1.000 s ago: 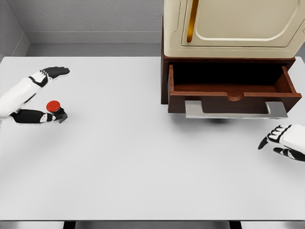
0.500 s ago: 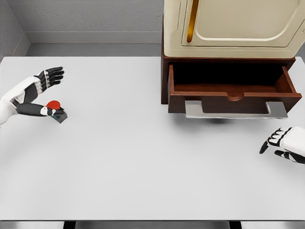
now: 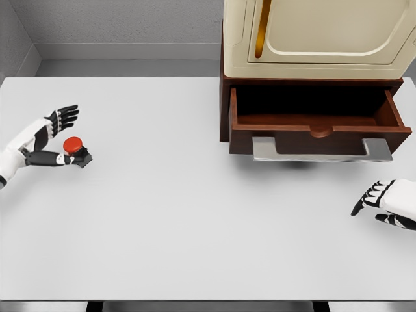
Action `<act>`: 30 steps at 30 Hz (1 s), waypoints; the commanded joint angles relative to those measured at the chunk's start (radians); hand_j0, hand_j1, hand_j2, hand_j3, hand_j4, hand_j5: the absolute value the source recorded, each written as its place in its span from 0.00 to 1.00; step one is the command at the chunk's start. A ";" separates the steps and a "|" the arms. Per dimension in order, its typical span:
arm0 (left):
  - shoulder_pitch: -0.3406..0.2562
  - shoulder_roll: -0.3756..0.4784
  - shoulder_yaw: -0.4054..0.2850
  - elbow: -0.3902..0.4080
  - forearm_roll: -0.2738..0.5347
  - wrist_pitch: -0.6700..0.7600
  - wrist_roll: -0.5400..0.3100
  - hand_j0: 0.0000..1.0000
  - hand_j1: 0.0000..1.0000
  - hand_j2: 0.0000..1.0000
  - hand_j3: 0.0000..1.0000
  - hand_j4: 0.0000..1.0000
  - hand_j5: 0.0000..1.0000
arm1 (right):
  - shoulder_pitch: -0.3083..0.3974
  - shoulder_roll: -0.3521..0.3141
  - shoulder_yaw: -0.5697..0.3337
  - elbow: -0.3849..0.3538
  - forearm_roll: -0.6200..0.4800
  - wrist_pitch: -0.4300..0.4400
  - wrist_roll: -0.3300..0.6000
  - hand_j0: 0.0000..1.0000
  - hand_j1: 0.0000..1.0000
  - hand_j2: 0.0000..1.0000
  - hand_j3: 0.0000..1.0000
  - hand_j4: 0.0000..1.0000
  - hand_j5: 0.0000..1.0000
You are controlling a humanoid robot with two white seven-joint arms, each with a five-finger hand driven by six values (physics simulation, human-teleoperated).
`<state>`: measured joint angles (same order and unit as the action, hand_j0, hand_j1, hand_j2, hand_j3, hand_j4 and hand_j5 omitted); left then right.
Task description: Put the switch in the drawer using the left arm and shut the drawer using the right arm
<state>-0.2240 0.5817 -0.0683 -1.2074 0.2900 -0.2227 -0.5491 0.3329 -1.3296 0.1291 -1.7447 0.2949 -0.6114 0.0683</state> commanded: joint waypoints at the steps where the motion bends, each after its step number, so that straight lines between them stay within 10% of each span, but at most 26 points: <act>1: 0.000 -0.011 0.002 0.029 -0.022 -0.063 0.041 1.00 1.00 1.00 1.00 1.00 1.00 | 0.000 -0.005 0.000 -0.001 -0.007 0.001 0.001 0.63 0.63 0.63 0.63 0.63 0.63; 27: 0.009 -0.095 0.019 0.223 -0.109 -0.305 0.107 1.00 1.00 1.00 1.00 1.00 1.00 | 0.014 -0.019 -0.003 -0.021 -0.010 0.001 -0.002 0.67 0.67 0.67 0.67 0.67 0.67; 30: 0.009 -0.095 0.021 0.218 -0.111 -0.305 0.107 0.89 0.89 0.89 0.89 0.89 0.89 | 0.014 -0.022 -0.005 -0.021 -0.010 0.001 -0.002 0.67 0.67 0.67 0.67 0.67 0.67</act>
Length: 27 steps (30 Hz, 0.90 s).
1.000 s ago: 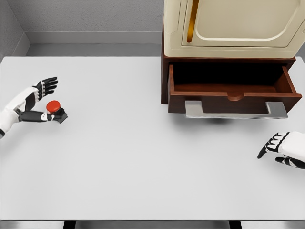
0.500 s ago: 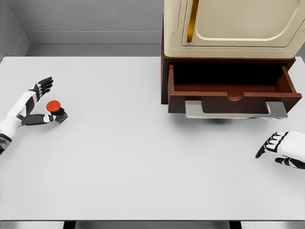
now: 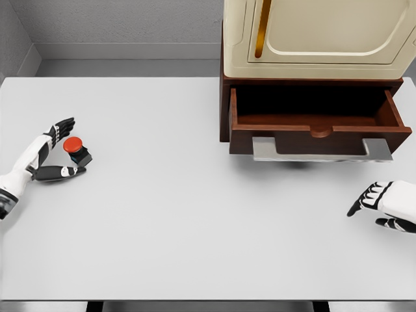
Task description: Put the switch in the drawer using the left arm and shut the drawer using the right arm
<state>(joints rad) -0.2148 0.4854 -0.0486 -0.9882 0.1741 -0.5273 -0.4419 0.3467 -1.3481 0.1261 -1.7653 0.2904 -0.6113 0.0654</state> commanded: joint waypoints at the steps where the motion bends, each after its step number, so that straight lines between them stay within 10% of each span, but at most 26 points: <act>1: 0.000 0.001 0.001 -0.003 0.004 -0.002 0.000 0.86 0.86 0.86 0.86 0.86 0.86 | 0.000 -0.003 -0.002 0.000 -0.007 0.000 -0.001 0.67 0.67 0.67 0.67 0.67 0.67; 27: 0.002 0.001 0.010 -0.043 0.010 -0.016 -0.001 0.42 0.42 0.42 0.42 0.42 0.42 | -0.002 -0.003 -0.020 0.000 -0.010 0.000 0.007 0.68 0.68 0.68 0.68 0.68 0.68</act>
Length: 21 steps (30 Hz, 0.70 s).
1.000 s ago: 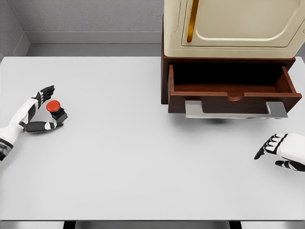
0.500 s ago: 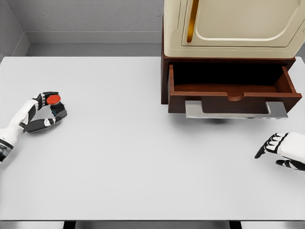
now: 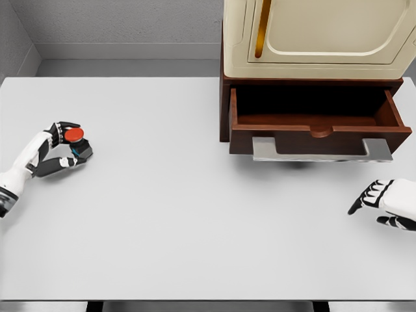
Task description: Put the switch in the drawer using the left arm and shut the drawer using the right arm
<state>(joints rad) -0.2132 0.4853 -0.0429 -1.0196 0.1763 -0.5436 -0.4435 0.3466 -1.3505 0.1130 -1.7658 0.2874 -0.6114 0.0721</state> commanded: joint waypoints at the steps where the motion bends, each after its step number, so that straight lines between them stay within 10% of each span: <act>1: 0.000 0.001 0.006 -0.016 0.009 0.002 0.000 0.42 0.42 0.42 0.42 0.42 0.42 | -0.001 -0.001 -0.007 0.000 -0.007 0.001 0.000 0.69 0.69 0.69 0.69 0.69 0.69; 11: 0.003 0.001 0.005 -0.014 0.006 0.002 0.000 0.44 0.44 0.44 0.44 0.44 0.44 | -0.002 -0.002 -0.009 0.000 -0.007 0.001 0.000 0.69 0.69 0.69 0.69 0.69 0.69; 21: 0.011 0.001 0.002 -0.017 0.003 -0.001 -0.001 0.82 0.82 0.82 0.82 0.82 0.82 | -0.001 0.001 -0.018 -0.001 -0.007 0.001 0.000 0.69 0.69 0.69 0.69 0.69 0.69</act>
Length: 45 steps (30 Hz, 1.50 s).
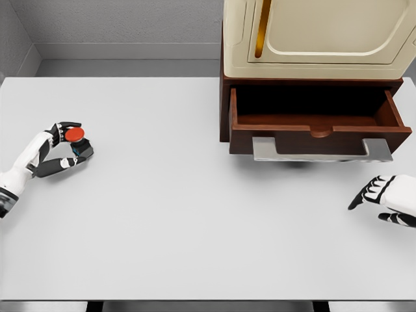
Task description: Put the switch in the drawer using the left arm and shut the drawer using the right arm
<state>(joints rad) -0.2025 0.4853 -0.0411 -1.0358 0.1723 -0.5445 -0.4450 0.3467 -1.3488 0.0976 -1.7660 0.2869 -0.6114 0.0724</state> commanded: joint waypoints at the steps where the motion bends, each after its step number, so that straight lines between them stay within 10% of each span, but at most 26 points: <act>1: 0.002 0.001 0.000 -0.004 0.007 0.001 0.000 0.82 0.82 0.82 0.82 0.82 0.82 | -0.002 -0.001 -0.004 0.000 -0.006 0.001 0.000 0.69 0.69 0.69 0.69 0.69 0.69; 19: 0.008 -0.024 -0.005 -0.020 0.006 0.009 0.002 0.87 0.87 0.87 0.87 0.87 0.87 | 0.000 -0.001 -0.007 0.000 -0.008 0.001 0.000 0.69 0.69 0.69 0.69 0.69 0.69; 26: 0.012 -0.028 -0.006 -0.018 -0.004 0.003 0.002 0.48 0.48 0.48 0.48 0.48 0.48 | -0.002 -0.001 -0.009 0.000 -0.008 0.001 0.000 0.69 0.69 0.69 0.69 0.69 0.69; 32: 0.012 -0.027 0.000 -0.021 -0.002 0.001 0.002 0.39 0.39 0.39 0.39 0.39 0.39 | -0.002 -0.003 -0.009 0.000 -0.009 0.001 -0.002 0.69 0.69 0.69 0.69 0.69 0.69; 45: 0.008 -0.020 0.004 -0.308 -0.045 0.014 0.000 0.36 0.36 0.36 0.36 0.36 0.36 | -0.002 -0.004 -0.010 0.000 -0.009 0.001 -0.002 0.70 0.70 0.70 0.70 0.70 0.70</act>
<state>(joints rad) -0.1994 0.4621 -0.0371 -1.2888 0.1304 -0.5357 -0.4466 0.3436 -1.3505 0.0878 -1.7654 0.2838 -0.6114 0.0709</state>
